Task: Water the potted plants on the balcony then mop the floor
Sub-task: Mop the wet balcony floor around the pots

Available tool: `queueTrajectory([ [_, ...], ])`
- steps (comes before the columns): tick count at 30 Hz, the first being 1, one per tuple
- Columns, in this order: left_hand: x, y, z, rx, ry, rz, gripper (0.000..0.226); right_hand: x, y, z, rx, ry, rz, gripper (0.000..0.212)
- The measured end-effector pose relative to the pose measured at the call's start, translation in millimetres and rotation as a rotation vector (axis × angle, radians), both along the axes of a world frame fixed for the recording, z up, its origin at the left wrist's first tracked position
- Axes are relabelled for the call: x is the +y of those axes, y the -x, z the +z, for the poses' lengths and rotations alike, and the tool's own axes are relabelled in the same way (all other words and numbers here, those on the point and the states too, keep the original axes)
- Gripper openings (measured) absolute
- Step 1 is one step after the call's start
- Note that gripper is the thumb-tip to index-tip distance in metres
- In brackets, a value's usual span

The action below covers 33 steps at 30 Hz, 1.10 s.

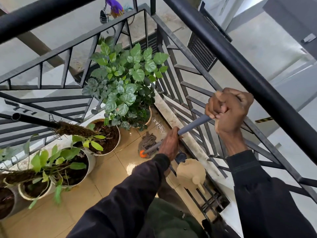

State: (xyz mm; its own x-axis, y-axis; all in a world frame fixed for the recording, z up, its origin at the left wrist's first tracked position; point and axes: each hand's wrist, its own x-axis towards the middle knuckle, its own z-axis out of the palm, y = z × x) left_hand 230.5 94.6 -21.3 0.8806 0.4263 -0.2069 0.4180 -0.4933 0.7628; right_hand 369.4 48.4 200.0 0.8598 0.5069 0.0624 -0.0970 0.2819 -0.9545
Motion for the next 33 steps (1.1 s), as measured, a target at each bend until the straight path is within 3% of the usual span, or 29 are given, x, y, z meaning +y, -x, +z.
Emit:
queueTrajectory([
  [7, 29.2, -20.5, 21.0, -0.211, -0.032, -0.026, 0.025, 8.2, 14.5, 37.4, -0.131, -0.104, 0.018, 0.04],
  [12, 47.4, -60.5, 39.5, -0.309, -0.073, -0.077, 0.014, 19.3, 9.4, 61.2, -0.196, -0.191, -0.004, 0.044],
  [17, 71.6, -75.4, 35.7, -0.164, 0.015, -0.077, 0.011, 29.4, 16.8, 31.6, -0.207, -0.087, -0.034, 0.041],
  [22, 76.6, -67.8, 31.1, -0.074, -0.049, -0.132, 0.016, 29.8, 20.0, 19.7, -0.198, 0.105, -0.084, 0.045],
  [25, 70.0, -68.8, 40.6, -0.044, -0.048, -0.136, 0.023, 30.9, 12.4, 34.5, -0.146, 0.115, -0.15, 0.045],
  [28, 60.2, -50.6, 43.5, 0.004, -0.04, -0.185, 0.015, 27.1, 10.5, 35.1, -0.097, 0.144, -0.18, 0.048],
  [33, 41.9, 9.7, 20.7, 0.091, -0.045, -0.188, 0.023, 15.4, 44.9, 3.3, 0.013, 0.115, -0.102, 0.049],
])
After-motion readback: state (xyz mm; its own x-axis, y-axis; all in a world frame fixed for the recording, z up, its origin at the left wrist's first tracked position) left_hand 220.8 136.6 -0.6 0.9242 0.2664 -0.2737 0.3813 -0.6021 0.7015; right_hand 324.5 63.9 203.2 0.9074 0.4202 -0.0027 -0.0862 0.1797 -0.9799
